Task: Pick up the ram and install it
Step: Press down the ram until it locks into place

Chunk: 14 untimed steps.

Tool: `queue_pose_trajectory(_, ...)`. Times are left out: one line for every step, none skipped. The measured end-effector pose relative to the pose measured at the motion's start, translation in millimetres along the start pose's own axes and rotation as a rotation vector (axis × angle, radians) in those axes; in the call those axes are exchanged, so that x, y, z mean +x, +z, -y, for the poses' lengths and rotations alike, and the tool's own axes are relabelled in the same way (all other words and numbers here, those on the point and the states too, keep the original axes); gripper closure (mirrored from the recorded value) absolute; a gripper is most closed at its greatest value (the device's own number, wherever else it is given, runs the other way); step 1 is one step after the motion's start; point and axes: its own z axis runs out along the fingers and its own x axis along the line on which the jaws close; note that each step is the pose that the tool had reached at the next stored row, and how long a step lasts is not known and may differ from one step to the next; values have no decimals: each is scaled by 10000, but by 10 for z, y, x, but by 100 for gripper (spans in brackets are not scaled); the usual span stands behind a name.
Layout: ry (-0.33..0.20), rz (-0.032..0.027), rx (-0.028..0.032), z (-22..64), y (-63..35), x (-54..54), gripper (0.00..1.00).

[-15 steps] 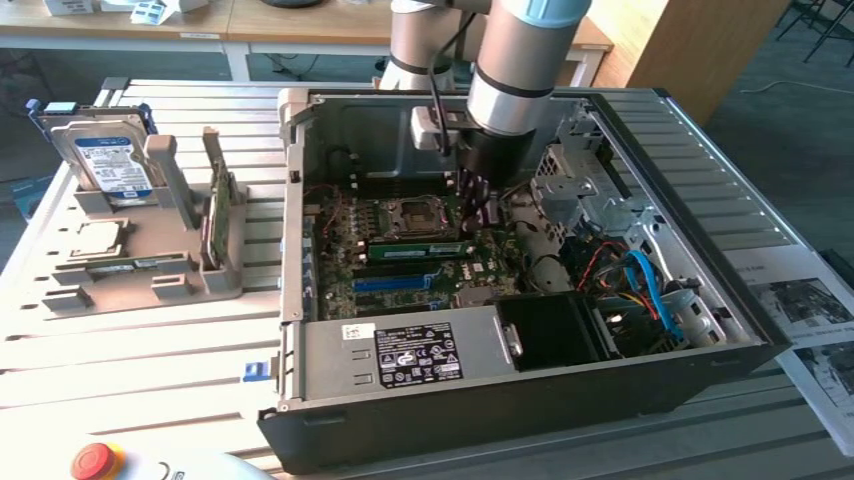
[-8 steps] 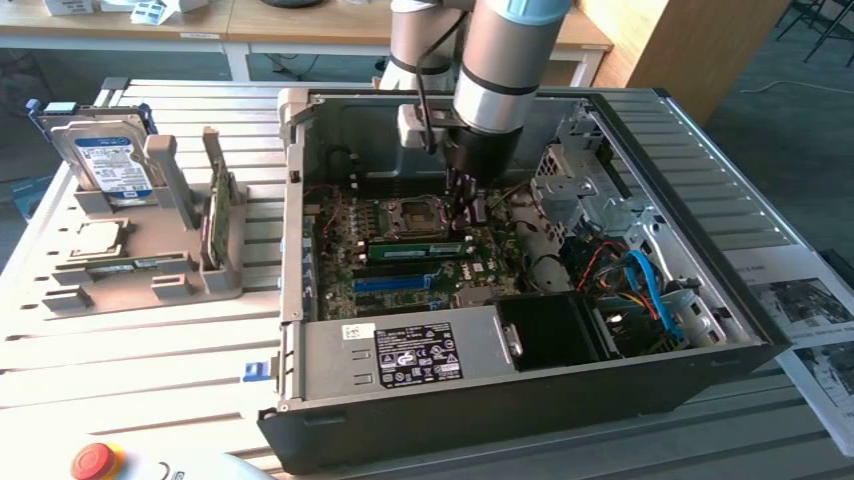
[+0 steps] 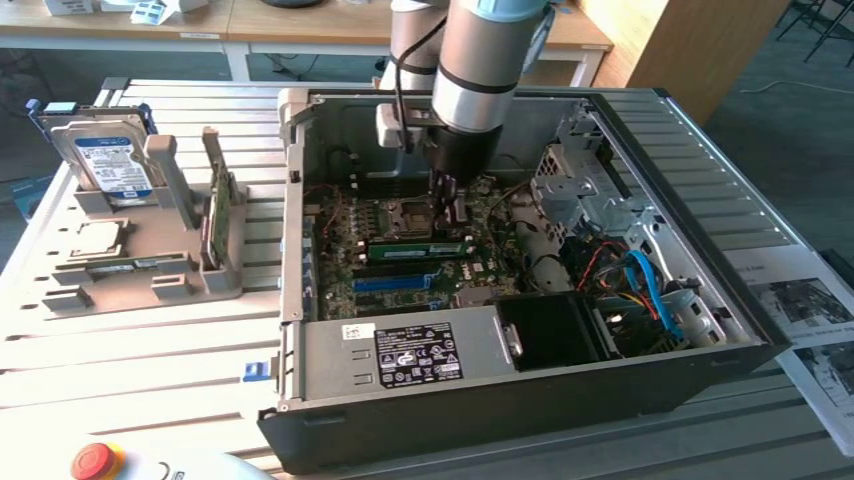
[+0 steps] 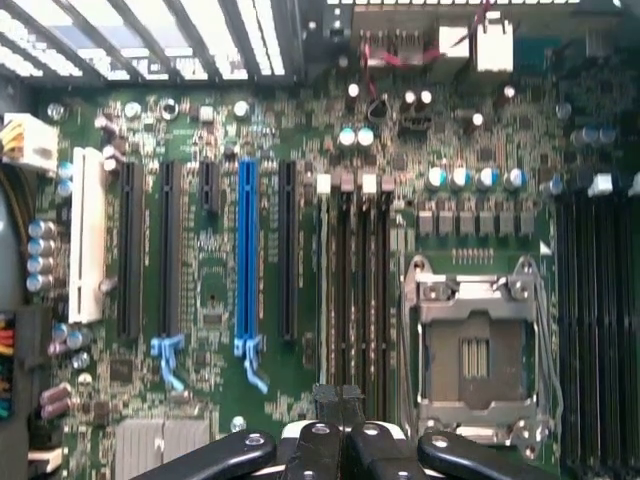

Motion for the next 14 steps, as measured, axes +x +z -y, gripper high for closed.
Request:
queue_pose_trajectory(-1,-3,1,-28,2,-1,89)
queue_pose_trajectory(-1,-5,3,-52,3,-2,89)
queue_pose_trajectory(0,-9,3,-74,4,-3,89)
queue_pose_trajectory(0,-12,3,-95,5,-3,89)
queue_pose_trajectory(1,-20,3,-116,6,-4,89)
queue_pose_trajectory(0,-27,3,-137,6,-4,89)
queue_pose_trajectory(0,-31,3,-157,7,-5,89)
queue_pose_trajectory(0,-38,3,-175,8,-5,89)
queue_pose_trajectory(1,-44,3,-193,9,-6,89)
queue_pose_trajectory(1,-52,3,-210,10,-7,89)
queue_pose_trajectory(2,-59,3,-226,10,-8,89)
queue_pose_trajectory(3,-65,3,-241,11,-8,89)
queue_pose_trajectory(2,-71,4,-255,12,-9,89)
queue_pose_trajectory(2,-77,4,-269,12,-10,89)
